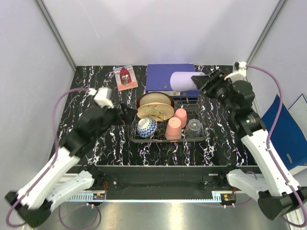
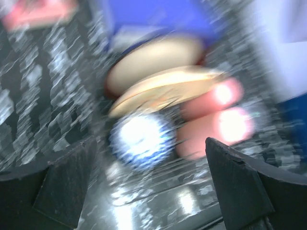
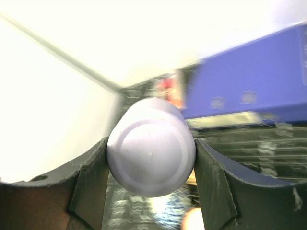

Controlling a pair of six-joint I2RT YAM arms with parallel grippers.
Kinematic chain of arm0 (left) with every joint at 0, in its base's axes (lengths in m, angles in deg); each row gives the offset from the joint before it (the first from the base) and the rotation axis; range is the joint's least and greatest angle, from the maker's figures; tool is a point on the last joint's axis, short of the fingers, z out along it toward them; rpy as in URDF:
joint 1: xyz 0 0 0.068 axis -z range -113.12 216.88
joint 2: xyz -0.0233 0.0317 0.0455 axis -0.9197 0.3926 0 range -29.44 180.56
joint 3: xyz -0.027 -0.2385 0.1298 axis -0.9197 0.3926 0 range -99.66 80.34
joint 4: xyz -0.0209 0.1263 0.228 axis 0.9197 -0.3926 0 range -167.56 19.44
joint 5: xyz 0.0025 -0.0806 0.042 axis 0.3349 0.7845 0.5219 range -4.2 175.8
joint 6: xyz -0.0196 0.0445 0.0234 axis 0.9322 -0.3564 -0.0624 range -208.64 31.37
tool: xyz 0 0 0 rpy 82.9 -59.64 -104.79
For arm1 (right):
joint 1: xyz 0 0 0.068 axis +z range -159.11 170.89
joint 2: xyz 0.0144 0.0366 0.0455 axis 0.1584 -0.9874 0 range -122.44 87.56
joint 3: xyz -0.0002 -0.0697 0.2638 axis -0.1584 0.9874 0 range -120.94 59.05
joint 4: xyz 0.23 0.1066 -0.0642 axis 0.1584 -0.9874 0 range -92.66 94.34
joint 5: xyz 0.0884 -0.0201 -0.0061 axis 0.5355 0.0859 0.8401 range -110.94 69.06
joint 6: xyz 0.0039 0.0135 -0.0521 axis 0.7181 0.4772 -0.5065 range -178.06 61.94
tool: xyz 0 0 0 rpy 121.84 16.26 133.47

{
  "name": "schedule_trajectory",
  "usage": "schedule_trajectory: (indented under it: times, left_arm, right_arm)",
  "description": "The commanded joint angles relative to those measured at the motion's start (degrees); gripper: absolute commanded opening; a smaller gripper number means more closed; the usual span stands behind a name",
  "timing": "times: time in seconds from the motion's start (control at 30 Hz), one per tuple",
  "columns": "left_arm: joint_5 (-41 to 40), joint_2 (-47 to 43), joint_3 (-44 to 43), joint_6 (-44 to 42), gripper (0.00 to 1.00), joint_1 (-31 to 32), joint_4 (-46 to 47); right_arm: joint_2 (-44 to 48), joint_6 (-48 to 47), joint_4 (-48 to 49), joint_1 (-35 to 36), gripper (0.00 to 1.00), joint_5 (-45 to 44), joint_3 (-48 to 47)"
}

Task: Unload the mixed dishes from the dish rack
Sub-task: Pick up the cup from the dish rack, then place the cup at the center of the board.

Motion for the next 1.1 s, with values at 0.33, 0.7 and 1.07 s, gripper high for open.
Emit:
schedule_trajectory:
  times: [0.33, 0.7, 1.07]
  left_arm:
    - [31.24, -2.76, 4.90, 11.02, 0.99, -3.16, 40.16]
    - [35.03, 6.91, 4.63, 16.46, 0.99, -3.51, 50.00]
    - [35.99, 7.88, 3.66, 17.26, 0.76, -3.51, 51.67]
  right_arm:
    - [-10.08, 38.82, 62.15, -2.65, 0.00, 36.04, 18.49]
    - [-7.35, 33.72, 56.78, -1.07, 0.00, 38.41, 18.66]
    - [-9.37, 31.43, 55.11, 0.78, 0.00, 38.06, 20.07]
